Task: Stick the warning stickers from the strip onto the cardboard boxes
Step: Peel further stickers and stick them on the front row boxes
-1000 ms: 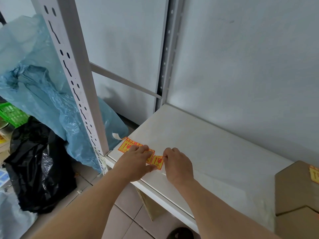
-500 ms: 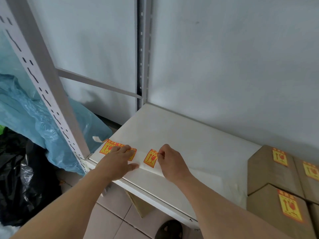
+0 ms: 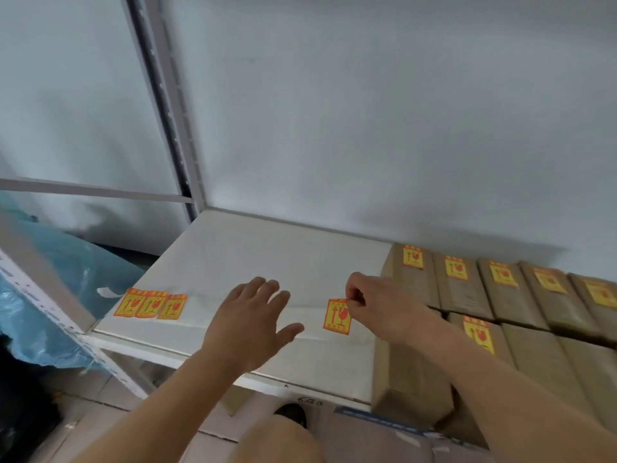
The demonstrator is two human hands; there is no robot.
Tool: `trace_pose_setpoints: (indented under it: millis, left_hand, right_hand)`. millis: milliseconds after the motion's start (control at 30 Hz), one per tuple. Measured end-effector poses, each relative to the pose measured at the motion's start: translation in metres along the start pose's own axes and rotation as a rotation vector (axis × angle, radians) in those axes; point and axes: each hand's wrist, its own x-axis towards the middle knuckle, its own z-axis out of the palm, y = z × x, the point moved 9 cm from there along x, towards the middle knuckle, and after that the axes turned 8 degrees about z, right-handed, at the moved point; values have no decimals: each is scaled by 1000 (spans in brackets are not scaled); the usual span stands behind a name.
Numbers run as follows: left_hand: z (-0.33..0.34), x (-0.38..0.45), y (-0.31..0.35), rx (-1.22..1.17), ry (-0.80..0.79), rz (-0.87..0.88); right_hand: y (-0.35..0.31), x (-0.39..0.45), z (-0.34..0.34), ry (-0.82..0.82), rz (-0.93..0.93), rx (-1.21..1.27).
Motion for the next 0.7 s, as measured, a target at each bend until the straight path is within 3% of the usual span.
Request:
trace_pose_setpoints:
  millis: [167,367,700]
  left_hand:
    - [-24,49,102,-53,58,147]
    - [-26,94,198,-71,21,268]
    - [-6,123,285,-118,-55,367]
  right_hand:
    - [81,-51,-53,80,102,42]
    - [176,-97,-94,148,217,142]
    - [259,-121,-102,161,302,296]
